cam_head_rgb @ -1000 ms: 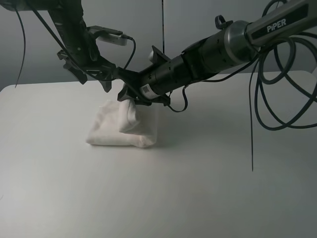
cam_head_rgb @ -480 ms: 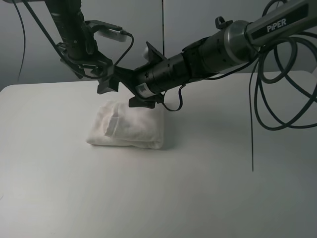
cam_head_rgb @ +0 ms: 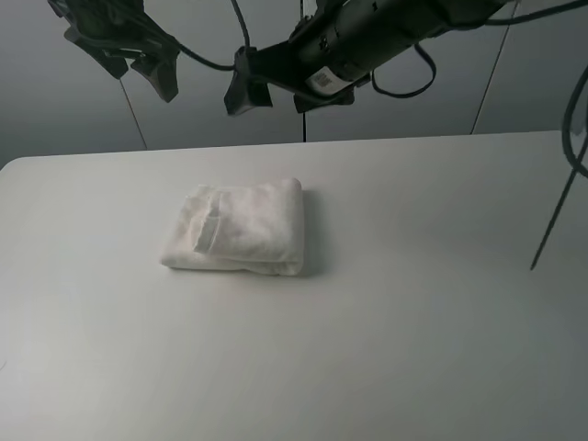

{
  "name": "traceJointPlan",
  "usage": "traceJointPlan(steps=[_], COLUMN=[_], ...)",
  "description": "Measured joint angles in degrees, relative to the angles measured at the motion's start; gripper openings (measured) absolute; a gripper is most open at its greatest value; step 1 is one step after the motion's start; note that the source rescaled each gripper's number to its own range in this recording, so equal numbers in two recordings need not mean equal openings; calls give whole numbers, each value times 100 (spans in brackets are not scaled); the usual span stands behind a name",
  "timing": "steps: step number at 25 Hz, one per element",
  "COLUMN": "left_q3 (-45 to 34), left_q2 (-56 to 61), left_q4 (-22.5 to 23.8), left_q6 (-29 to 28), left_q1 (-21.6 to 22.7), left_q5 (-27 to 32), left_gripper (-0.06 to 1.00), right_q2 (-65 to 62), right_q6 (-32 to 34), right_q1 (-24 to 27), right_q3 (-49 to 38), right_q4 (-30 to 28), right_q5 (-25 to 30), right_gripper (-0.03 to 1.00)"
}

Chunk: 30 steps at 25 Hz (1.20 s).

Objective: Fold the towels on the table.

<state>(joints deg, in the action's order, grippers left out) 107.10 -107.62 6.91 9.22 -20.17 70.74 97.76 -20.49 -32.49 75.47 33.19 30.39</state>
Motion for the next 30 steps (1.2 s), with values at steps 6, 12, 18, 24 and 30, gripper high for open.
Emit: traceJointPlan(steps=[6,12,18,24,30], left_q3=[-230,-1913,-3791,-5064,-5958], left_q2=[1098,2557,4406,6118,7620], left_q4=[117,117,106,106,97], left_q6=[-127,-390,-724,-1160,-1532], left_q1=[25,25,25,25,25], left_q5=[-106,-101,-147,-105,-77], left_gripper=[99,99,99,99,99], right_q2=[-1453,-2940,-4824,-6571,-7986], right_q6=[1409,1981,2049,2105,2105], right_q1=[158,158,158,158,158], right_q3=[-16,-977,-2334,-3120,-3597], right_q4=[-2655,-3606,-3664,-3542,-3542], right_q5=[1300,1838,1981,2692,3412], right_gripper=[100,100,100,100,100])
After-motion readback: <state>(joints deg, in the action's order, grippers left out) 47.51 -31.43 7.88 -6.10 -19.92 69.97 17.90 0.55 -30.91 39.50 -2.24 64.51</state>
